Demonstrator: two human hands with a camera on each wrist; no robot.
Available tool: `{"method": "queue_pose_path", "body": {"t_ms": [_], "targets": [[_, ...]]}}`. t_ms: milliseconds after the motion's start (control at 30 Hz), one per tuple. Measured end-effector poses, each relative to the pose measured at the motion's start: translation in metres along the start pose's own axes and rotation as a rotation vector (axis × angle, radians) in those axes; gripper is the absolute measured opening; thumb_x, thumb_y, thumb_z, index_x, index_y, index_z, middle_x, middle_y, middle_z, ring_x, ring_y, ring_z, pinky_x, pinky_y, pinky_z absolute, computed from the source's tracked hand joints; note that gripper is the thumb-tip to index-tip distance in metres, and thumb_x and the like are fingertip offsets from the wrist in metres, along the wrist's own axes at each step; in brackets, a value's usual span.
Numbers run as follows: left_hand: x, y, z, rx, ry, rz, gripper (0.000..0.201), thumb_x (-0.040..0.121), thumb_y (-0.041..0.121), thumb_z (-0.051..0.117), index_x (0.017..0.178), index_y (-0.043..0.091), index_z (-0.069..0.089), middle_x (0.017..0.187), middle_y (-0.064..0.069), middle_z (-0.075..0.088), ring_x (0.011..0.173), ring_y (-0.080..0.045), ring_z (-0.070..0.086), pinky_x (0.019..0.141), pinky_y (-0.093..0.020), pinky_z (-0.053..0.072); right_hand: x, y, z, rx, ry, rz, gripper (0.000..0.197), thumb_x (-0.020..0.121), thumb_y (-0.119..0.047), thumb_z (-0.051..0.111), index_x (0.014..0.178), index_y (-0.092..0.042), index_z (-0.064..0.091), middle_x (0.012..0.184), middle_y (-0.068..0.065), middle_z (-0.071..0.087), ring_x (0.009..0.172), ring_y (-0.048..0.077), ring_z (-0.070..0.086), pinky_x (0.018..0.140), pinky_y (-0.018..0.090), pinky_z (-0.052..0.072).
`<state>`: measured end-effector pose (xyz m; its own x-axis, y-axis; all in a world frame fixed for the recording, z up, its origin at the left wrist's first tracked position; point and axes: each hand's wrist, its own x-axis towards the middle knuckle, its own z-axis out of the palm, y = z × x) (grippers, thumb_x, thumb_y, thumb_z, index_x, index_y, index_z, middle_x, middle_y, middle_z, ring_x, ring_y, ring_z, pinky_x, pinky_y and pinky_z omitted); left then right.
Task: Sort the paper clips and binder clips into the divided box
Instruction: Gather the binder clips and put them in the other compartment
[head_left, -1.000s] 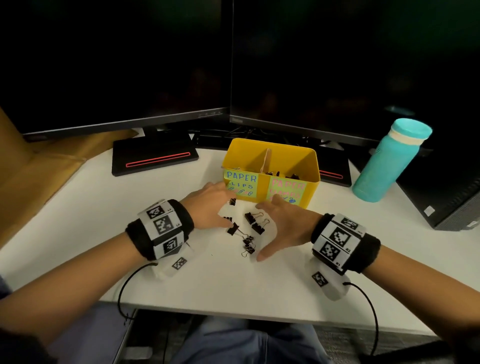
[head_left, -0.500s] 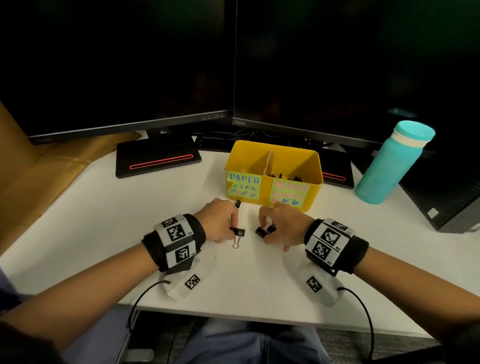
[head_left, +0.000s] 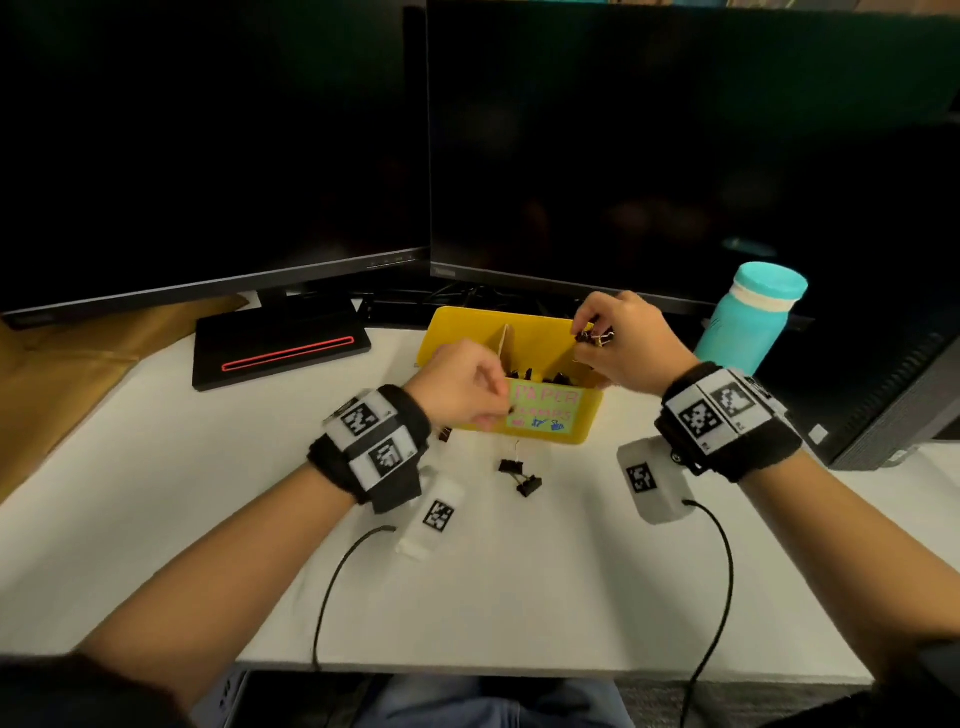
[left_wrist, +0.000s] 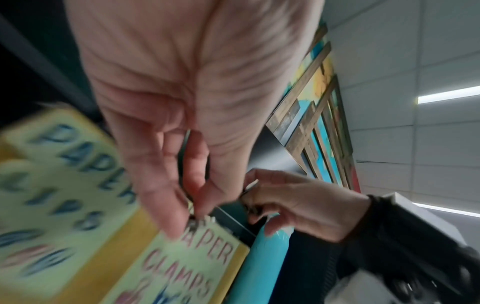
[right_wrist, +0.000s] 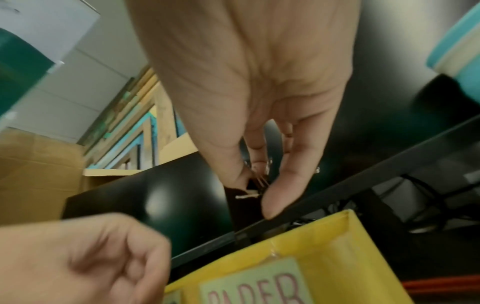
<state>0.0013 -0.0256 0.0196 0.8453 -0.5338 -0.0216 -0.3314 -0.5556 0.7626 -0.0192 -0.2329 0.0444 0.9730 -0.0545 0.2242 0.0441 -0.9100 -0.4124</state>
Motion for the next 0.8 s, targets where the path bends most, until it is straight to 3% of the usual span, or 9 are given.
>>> {"method": "queue_pose_path", "body": {"t_ms": [67,167,300,367,467,567,667,733,800], "targets": [[0.015,0.015,0.003,-0.049,0.121,0.021,0.015,0.080,0.002,0.068,0.071,0.012,0.063,0.063,0.000,0.065,0.052,-0.004,0.064,0.054,-0.016,0.053,0.003,0.007,0.009,0.058,-0.058,0.073,0.018,0.085,-0.021,0.064,0.101,-0.019,0.059,0.113,0.015,0.053,0.094,0.027,0.059,0.049,0.021,0.050],[0.031,0.029,0.007,-0.170,0.205,0.004,0.008,0.079,0.002,0.072,0.081,0.005,0.065,0.069,-0.005,0.065,0.060,-0.013,0.067,0.051,-0.017,0.056,0.001,0.011,0.019,0.158,-0.127,0.141,0.018,0.087,-0.023,0.062,0.104,-0.018,0.059,0.117,0.013,0.056,0.085,0.029,0.068,0.053,0.031,0.061],[0.017,0.026,0.005,0.202,0.288,0.120,0.003,0.083,0.011,0.068,0.084,0.009,0.070,0.084,-0.004,0.070,0.077,-0.016,0.067,0.072,-0.028,0.058,-0.014,0.001,0.015,-0.039,0.098,-0.012,0.020,0.086,-0.027,0.061,0.104,-0.018,0.063,0.106,0.007,0.058,0.081,0.024,0.063,0.066,0.036,0.055],[-0.004,0.012,0.000,0.425,0.222,0.120,0.011,0.088,0.014,0.060,0.086,0.012,0.070,0.088,-0.002,0.068,0.083,-0.016,0.065,0.075,-0.026,0.053,-0.030,-0.006,0.014,-0.140,0.111,-0.182,0.014,0.085,-0.027,0.060,0.096,-0.020,0.066,0.096,0.003,0.061,0.078,0.020,0.062,0.067,0.034,0.055],[-0.035,-0.018,-0.011,0.591,-0.013,-0.062,0.024,0.088,0.013,0.060,0.112,0.016,0.067,0.114,-0.009,0.064,0.105,-0.026,0.062,0.088,-0.032,0.051,-0.054,-0.010,0.023,-0.293,-0.333,-0.262,0.030,0.081,-0.040,0.066,0.105,-0.023,0.065,0.098,-0.001,0.064,0.082,0.011,0.058,0.072,0.025,0.051],[-0.047,-0.039,-0.013,0.664,-0.241,-0.149,0.057,0.092,0.013,0.054,0.144,0.028,0.035,0.128,-0.011,0.055,0.112,-0.029,0.057,0.092,-0.034,0.046,-0.064,-0.009,0.039,-0.229,-0.571,-0.255,0.042,0.078,-0.042,0.069,0.116,-0.025,0.061,0.110,0.000,0.058,0.083,0.010,0.051,0.075,0.025,0.046],[-0.042,-0.049,-0.006,0.835,-0.299,-0.178,0.060,0.095,0.020,0.049,0.148,0.028,0.023,0.131,-0.013,0.048,0.113,-0.031,0.054,0.089,-0.038,0.046,-0.067,-0.012,0.059,-0.229,-0.591,-0.238,0.025,0.077,-0.030,0.069,0.101,-0.022,0.065,0.097,-0.001,0.061,0.080,0.014,0.054,0.073,0.032,0.053],[-0.039,-0.051,-0.003,0.870,-0.305,-0.195,0.051,0.095,0.021,0.048,0.143,0.022,0.032,0.132,-0.014,0.046,0.116,-0.033,0.053,0.090,-0.041,0.047,-0.070,-0.015,0.066,-0.243,-0.580,-0.247,0.019,0.074,-0.022,0.067,0.093,-0.020,0.066,0.084,-0.003,0.061,0.076,0.016,0.055,0.064,0.031,0.051],[-0.037,-0.053,-0.002,0.874,-0.285,-0.177,0.039,0.094,0.019,0.048,0.133,0.014,0.046,0.131,-0.012,0.046,0.114,-0.032,0.053,0.088,-0.041,0.047,-0.072,-0.020,0.068,-0.361,-0.552,-0.317,0.020,0.074,-0.019,0.062,0.094,-0.019,0.064,0.088,0.000,0.063,0.075,0.017,0.050,0.053,0.025,0.039]]}}
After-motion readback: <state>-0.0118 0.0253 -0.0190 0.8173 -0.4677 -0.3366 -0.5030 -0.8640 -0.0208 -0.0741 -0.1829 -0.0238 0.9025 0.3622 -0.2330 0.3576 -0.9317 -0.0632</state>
